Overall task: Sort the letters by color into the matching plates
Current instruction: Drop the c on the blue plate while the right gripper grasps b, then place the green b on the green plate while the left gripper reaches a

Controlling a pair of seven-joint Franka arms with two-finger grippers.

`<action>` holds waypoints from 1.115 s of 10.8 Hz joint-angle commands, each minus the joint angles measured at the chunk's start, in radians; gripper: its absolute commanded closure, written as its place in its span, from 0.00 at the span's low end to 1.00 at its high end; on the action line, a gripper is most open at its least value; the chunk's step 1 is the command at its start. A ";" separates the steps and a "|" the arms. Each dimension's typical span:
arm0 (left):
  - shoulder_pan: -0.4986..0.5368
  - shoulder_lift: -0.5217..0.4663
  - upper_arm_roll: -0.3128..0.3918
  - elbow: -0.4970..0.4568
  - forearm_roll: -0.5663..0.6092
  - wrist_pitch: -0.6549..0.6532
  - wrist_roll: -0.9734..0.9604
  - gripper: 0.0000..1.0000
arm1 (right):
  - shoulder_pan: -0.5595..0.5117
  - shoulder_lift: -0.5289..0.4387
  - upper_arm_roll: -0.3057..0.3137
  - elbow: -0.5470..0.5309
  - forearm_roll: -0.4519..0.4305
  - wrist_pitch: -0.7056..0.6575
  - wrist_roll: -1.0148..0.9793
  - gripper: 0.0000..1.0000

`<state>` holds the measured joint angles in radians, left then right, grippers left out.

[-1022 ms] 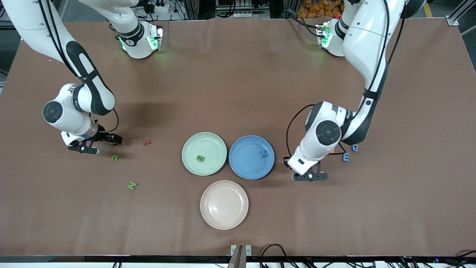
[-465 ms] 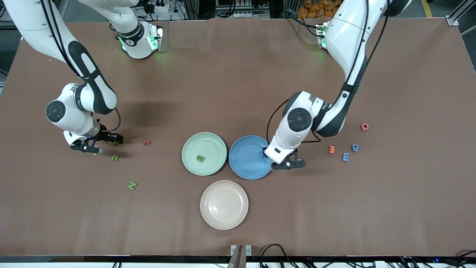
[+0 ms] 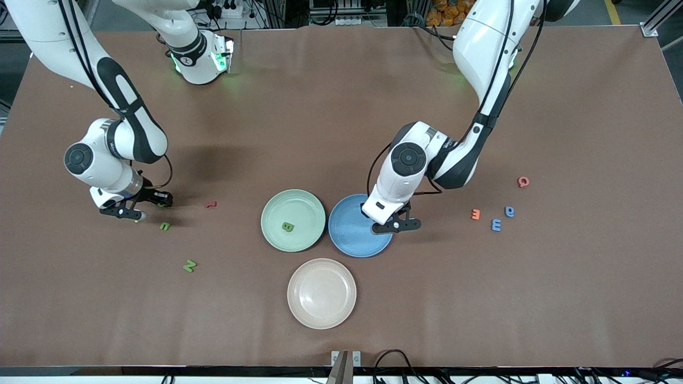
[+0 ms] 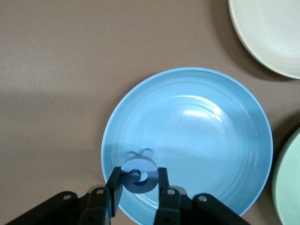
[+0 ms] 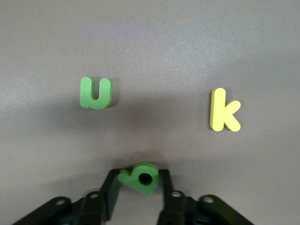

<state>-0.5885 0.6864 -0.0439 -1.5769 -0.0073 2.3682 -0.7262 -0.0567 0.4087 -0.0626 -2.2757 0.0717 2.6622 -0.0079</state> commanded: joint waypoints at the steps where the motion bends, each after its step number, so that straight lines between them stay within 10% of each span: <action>1: -0.019 0.005 0.012 0.015 -0.016 -0.015 -0.015 0.67 | 0.000 -0.036 0.003 -0.036 -0.003 0.010 -0.012 0.60; 2: -0.025 0.007 0.013 0.015 0.003 -0.015 -0.010 0.01 | 0.000 -0.036 0.003 -0.036 -0.003 0.010 -0.012 0.61; 12: 0.163 -0.031 0.019 -0.015 0.024 -0.098 0.237 0.00 | 0.100 -0.111 0.013 0.033 -0.003 -0.107 0.095 0.63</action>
<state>-0.5002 0.6863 -0.0144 -1.5765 -0.0017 2.3143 -0.5679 0.0076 0.3166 -0.0563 -2.2663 0.0724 2.5732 0.0090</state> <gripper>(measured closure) 0.000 0.608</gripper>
